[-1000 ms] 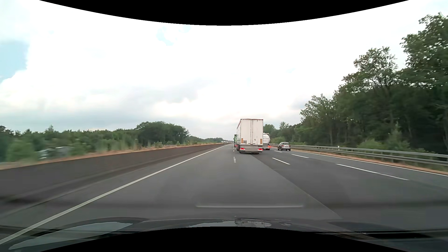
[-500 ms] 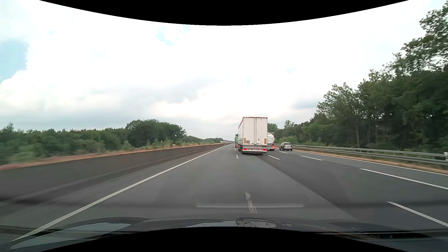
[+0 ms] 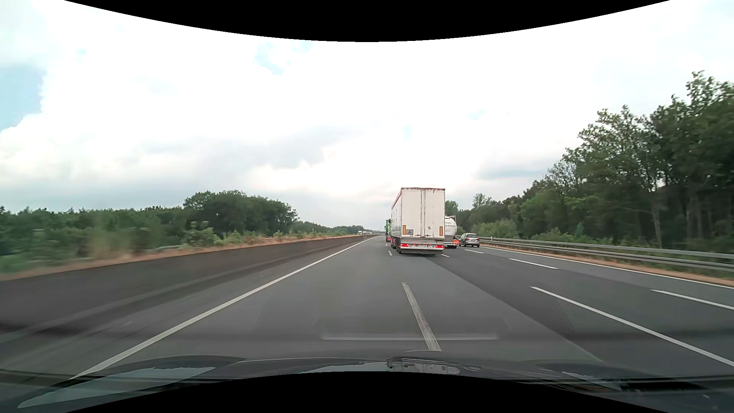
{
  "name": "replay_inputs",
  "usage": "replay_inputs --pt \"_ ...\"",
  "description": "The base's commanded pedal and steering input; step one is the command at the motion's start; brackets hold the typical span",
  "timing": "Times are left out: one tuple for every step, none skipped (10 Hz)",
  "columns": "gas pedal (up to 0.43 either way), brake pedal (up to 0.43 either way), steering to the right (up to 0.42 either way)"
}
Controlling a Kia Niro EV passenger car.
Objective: Follow the waypoints while adhering to traffic rules and regulations
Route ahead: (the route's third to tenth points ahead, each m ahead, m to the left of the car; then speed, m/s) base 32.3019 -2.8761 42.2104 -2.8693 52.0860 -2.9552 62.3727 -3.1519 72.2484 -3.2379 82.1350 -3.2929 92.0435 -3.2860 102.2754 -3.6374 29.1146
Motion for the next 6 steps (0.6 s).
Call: replay_inputs --pt "0.268 0.0 0.001" --pt "0.268 0.0 0.001" --pt "0.268 0.0 0.0" --pt "0.268 0.0 -0.002" --pt "0.268 0.0 -0.002" --pt "0.268 0.0 -0.002"
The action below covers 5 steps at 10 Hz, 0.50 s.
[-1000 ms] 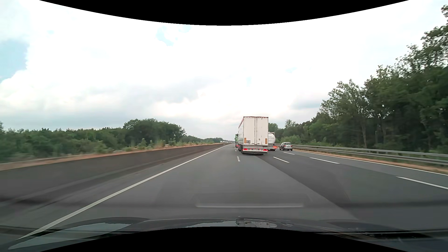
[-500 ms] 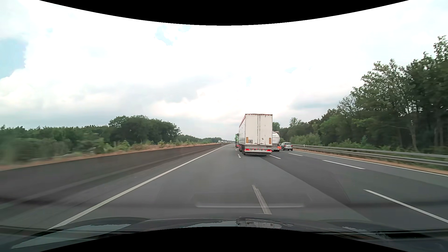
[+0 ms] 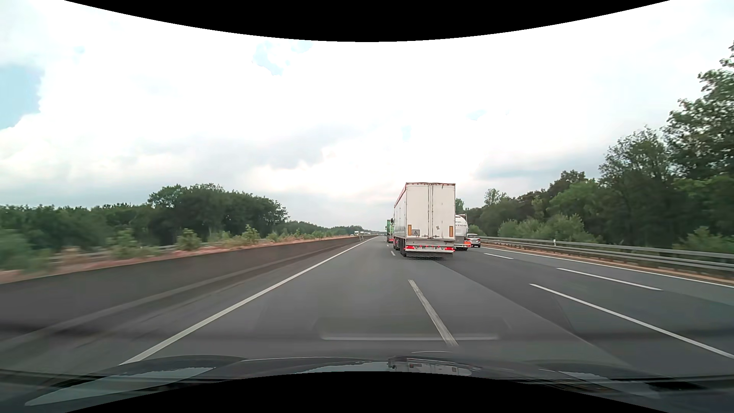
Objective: Follow the waypoints while adhering to traffic rules and regulations
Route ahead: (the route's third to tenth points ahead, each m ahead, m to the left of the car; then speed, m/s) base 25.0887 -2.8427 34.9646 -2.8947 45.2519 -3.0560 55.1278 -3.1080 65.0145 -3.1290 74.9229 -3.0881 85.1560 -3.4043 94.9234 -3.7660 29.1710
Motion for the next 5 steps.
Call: replay_inputs --pt "0.26 0.0 -0.002" --pt "0.26 0.0 -0.002" --pt "0.248 0.0 -0.002" --pt "0.248 0.0 -0.002" --pt "0.248 0.0 -0.002"
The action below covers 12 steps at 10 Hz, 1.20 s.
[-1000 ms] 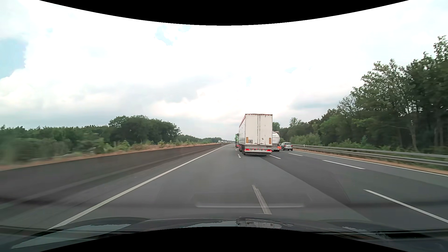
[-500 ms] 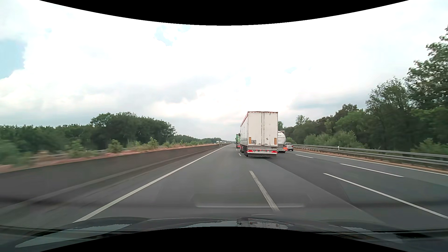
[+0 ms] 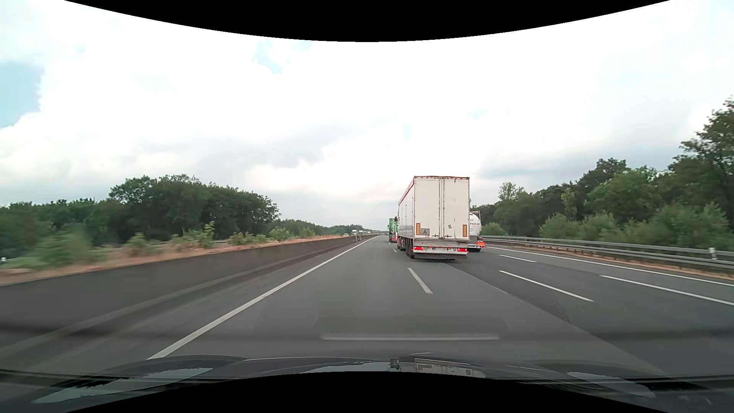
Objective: Follow the waypoints while adhering to traffic rules and regulations
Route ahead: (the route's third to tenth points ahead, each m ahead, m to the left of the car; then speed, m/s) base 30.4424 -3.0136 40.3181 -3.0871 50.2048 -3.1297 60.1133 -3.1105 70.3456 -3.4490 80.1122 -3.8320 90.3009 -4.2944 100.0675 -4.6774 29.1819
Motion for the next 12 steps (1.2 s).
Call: replay_inputs --pt "0.248 0.0 -0.002" --pt "0.248 0.0 -0.002" --pt "0.248 0.0 -0.002" --pt "0.248 0.0 -0.002" --pt "0.248 0.0 -0.002" --pt "0.248 0.0 -0.001" --pt "0.248 0.0 -0.001" --pt "0.248 0.0 -0.001" --pt "0.248 0.0 -0.001" --pt "0.248 0.0 -0.001" --pt "0.248 0.0 0.0" --pt "0.248 0.0 0.001"
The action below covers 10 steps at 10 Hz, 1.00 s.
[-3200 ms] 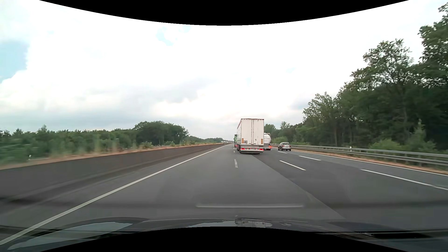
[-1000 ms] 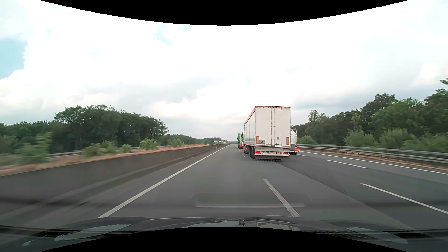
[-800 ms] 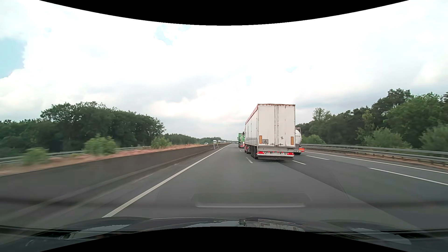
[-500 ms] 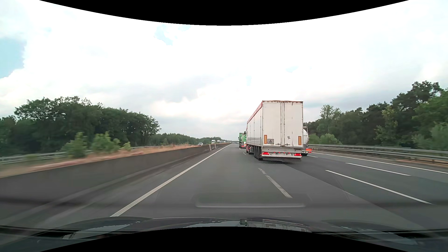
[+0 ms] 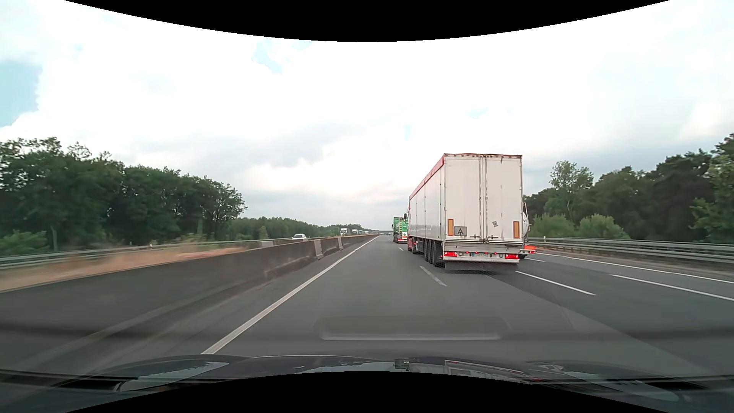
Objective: Follow the waypoints while adhering to traffic rules and regulations
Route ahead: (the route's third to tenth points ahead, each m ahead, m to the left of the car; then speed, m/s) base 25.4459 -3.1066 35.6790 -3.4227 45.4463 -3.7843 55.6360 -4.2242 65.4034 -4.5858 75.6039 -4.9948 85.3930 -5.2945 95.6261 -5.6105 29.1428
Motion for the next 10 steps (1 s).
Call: replay_inputs --pt "0.248 0.0 0.001" --pt "0.248 0.0 0.001" --pt "0.248 0.0 0.001" --pt "0.248 0.0 0.001" --pt "0.248 0.0 0.001" --pt "0.248 0.0 0.001" --pt "0.248 0.0 0.001" --pt "0.248 0.0 0.001" --pt "0.248 0.0 0.0" --pt "0.24 0.0 0.0"
